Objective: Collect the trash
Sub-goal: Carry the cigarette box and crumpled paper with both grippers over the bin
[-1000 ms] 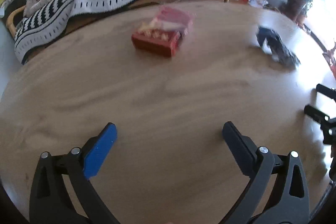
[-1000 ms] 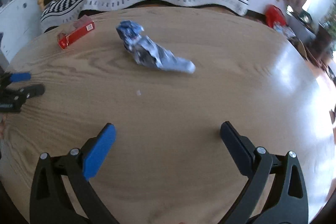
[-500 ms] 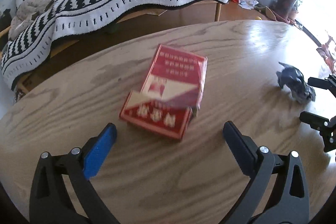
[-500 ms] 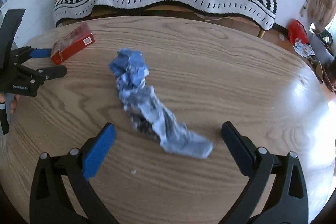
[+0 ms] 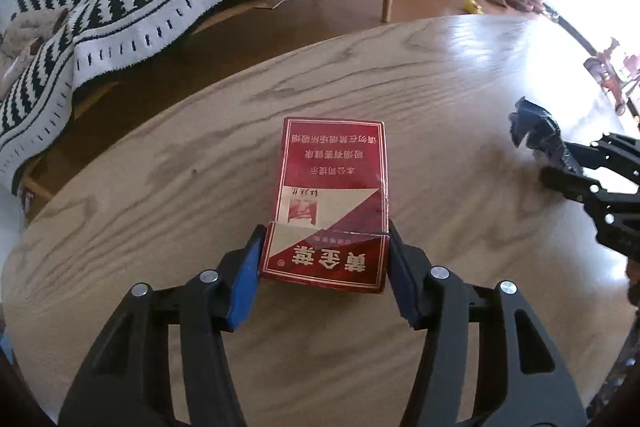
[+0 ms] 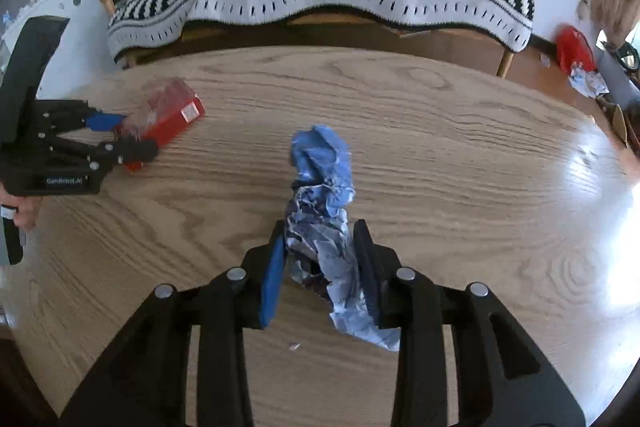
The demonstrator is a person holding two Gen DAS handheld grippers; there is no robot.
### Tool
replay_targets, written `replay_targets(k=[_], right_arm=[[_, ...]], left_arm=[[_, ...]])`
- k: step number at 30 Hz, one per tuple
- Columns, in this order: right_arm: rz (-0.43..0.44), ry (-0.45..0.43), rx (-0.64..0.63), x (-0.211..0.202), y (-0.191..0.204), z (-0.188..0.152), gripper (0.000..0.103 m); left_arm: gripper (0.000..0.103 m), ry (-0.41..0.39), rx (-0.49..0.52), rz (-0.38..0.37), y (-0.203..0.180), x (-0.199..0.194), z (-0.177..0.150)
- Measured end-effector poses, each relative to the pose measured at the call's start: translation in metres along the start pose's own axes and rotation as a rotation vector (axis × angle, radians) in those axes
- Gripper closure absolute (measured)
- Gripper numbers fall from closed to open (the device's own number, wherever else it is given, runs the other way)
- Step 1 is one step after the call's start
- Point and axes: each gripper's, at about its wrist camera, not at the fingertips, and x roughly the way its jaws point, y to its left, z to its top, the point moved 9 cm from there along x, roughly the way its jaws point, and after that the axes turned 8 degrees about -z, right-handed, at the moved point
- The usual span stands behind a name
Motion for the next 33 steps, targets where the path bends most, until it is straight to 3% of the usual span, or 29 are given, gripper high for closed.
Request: replay_targets(k=[6,16,22,27,33], right_arm=[[-0.006,-0.031,0.002,-0.036,0.004,0.001,0.069],[-0.043,-0.112,0.055,-0.147,-0.009,-0.028,0.069],[-0.094,-0.132,0.108,-0.210,-0.025,-0.085,0.069],[-0.144,-0.145,0.187,-0.256,-0.048,-0.143,0.069],[-0.174,-0.148,0.397,-0.305,-0.098,-0.261,0.069]], left_arm=[[0.048,-0.051,-0.009,-0.004,-0.020,-0.036,-0.006],[0.048,-0.109,0.075,-0.089,-0.103,-0.117,-0.043],[0.047,-0.148,0.144,-0.181,-0.181,-0.165,-0.084],[0.047,-0.147,0.219,-0.267,-0.255,-0.175,-0.128],[0.047,-0.075,0.289,-0.388,-0.347,-0.155,-0.198]])
